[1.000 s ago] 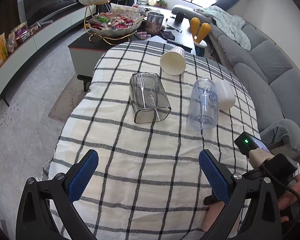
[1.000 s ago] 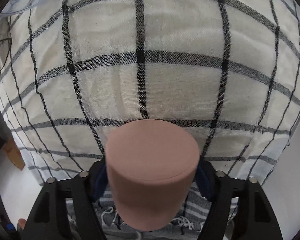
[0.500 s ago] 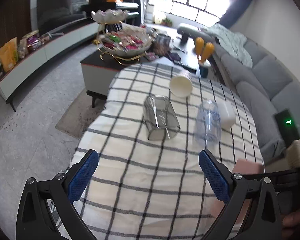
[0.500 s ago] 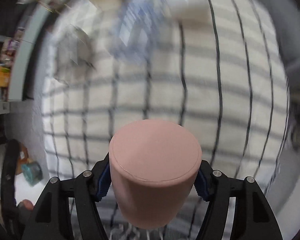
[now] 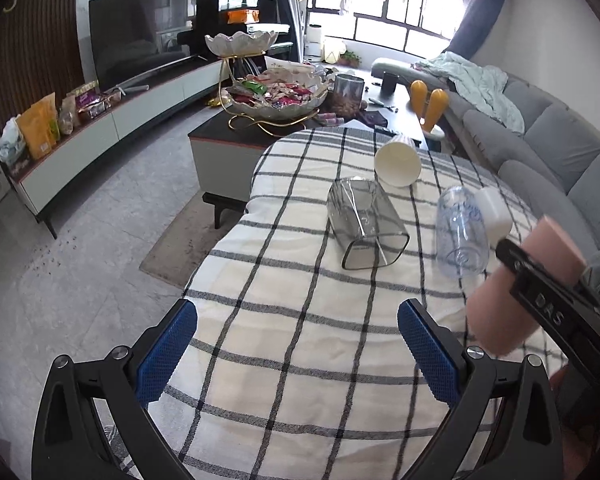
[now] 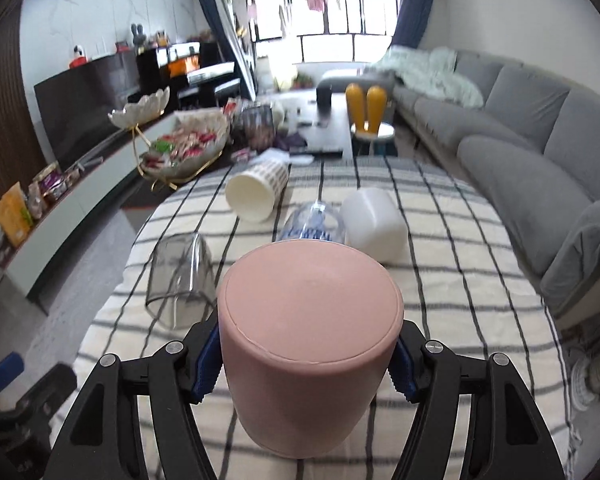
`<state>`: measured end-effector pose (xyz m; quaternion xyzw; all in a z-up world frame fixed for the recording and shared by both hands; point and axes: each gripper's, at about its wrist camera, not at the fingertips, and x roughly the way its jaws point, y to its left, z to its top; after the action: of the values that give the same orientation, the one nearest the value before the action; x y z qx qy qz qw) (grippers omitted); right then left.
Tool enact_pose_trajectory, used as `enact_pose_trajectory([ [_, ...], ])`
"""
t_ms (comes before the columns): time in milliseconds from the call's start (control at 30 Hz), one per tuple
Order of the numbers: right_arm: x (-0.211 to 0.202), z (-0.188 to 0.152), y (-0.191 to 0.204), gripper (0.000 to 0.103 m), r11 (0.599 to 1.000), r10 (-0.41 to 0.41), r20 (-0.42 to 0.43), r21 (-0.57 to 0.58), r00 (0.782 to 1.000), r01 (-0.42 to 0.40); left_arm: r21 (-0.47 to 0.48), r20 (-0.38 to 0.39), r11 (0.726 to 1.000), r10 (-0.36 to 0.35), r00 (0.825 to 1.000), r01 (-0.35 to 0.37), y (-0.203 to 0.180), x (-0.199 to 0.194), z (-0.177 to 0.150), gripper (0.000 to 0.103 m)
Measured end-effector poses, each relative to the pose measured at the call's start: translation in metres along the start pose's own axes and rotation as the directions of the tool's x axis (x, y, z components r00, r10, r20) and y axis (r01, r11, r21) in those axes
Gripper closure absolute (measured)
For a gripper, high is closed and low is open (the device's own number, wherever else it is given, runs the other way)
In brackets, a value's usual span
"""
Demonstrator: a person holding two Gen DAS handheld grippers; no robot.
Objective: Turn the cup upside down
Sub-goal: 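Lower the inverted pink cup onto the tablecloth and open the right gripper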
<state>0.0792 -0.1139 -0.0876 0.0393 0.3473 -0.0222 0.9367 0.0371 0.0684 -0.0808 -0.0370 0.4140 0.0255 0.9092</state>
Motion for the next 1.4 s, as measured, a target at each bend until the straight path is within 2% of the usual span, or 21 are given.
enact_pose_trajectory([
  [167,0.018,-0.011,0.004,0.035,0.998,-0.066,-0.023,0.002,0.998,0.066,0.015,-0.024,1.0,0.016,1.0,-0.016,0.001,0.009,-0.007,0.001],
  [267,0.029,-0.017,0.003,0.035,0.996,-0.092,-0.068,0.012,0.993,0.093,0.007,-0.041,1.0,0.024,0.999,-0.024,0.004,0.015,-0.008,0.001],
  [500,0.026,-0.035,0.014,0.035,0.994,-0.1,-0.085,-0.048,0.991,0.096,-0.004,-0.058,1.0,0.022,0.998,-0.022,0.008,0.017,-0.009,0.001],
  [667,0.025,-0.034,0.013,0.035,0.995,-0.094,-0.104,-0.038,0.99,0.091,-0.008,-0.057,1.0,0.018,0.998,-0.018,0.008,0.015,-0.007,0.001],
  [767,0.022,-0.033,0.012,0.029,0.996,-0.086,-0.109,-0.035,0.99,0.082,-0.009,-0.05,1.0,0.015,0.999,-0.015,0.007,0.011,-0.005,0.001],
  [900,0.005,-0.027,0.01,0.02,0.997,-0.081,-0.082,-0.025,0.993,0.079,-0.01,-0.035,1.0,0.002,0.999,-0.002,0.006,0.0,0.0,0.001],
  [1067,-0.021,-0.019,0.0,0.018,0.998,-0.069,-0.051,-0.005,0.996,0.069,-0.005,-0.012,1.0,-0.019,1.0,0.019,0.001,-0.013,0.005,0.001],
  [1200,-0.05,-0.013,-0.014,0.016,0.997,-0.078,-0.018,0.009,0.997,0.078,0.027,0.043,0.999,-0.026,0.999,0.025,-0.009,-0.025,0.009,0.001],
  [1400,-0.084,-0.011,-0.034,0.014,0.996,-0.09,0.019,0.023,0.996,0.09,0.067,0.081,0.994,-0.086,0.993,0.081,-0.027,-0.035,0.011,0.0],
])
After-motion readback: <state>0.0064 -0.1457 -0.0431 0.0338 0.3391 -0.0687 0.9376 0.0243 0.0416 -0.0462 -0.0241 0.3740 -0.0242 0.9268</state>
